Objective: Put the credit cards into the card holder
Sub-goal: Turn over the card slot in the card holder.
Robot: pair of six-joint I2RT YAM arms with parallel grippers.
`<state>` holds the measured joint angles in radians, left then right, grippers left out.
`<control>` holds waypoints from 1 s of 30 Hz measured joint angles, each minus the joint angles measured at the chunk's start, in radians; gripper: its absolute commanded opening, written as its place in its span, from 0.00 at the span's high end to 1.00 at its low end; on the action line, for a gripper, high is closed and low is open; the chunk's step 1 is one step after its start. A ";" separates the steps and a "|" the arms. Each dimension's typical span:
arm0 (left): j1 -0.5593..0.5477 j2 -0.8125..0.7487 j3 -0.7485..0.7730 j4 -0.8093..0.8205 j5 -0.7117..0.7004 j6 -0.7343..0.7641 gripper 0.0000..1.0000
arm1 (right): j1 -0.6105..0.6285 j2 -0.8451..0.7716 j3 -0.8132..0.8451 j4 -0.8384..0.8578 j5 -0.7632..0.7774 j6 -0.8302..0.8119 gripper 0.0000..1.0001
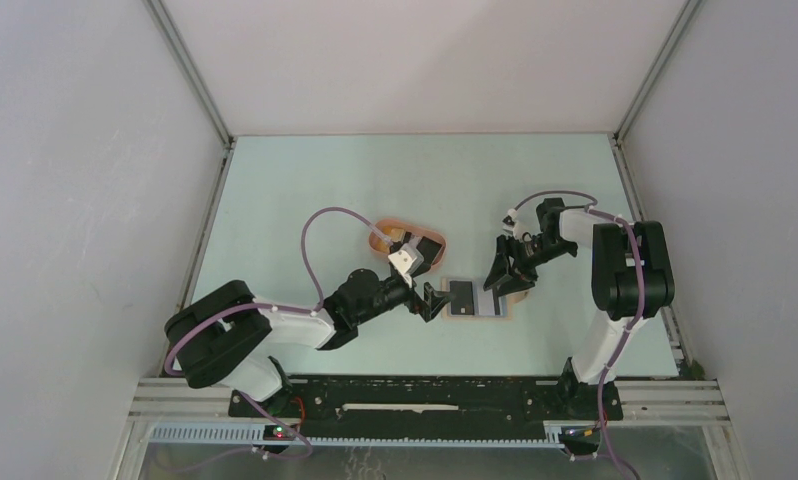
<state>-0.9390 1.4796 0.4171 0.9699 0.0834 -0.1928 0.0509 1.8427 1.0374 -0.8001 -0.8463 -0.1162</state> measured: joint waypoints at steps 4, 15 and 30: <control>0.000 0.000 0.000 0.000 0.000 0.000 0.04 | 0.000 -0.001 0.000 0.002 0.029 -0.001 0.34; 0.000 0.007 0.002 0.000 0.003 0.000 0.04 | -0.001 -0.016 0.006 0.003 0.102 0.014 0.32; 0.000 0.011 0.006 0.000 0.008 0.000 0.04 | -0.002 -0.010 0.011 0.000 0.106 0.021 0.30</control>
<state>-0.9390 1.4910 0.4229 0.9695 0.0910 -0.1925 0.0494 1.8324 1.0485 -0.7998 -0.7399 -0.0948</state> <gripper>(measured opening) 0.965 0.696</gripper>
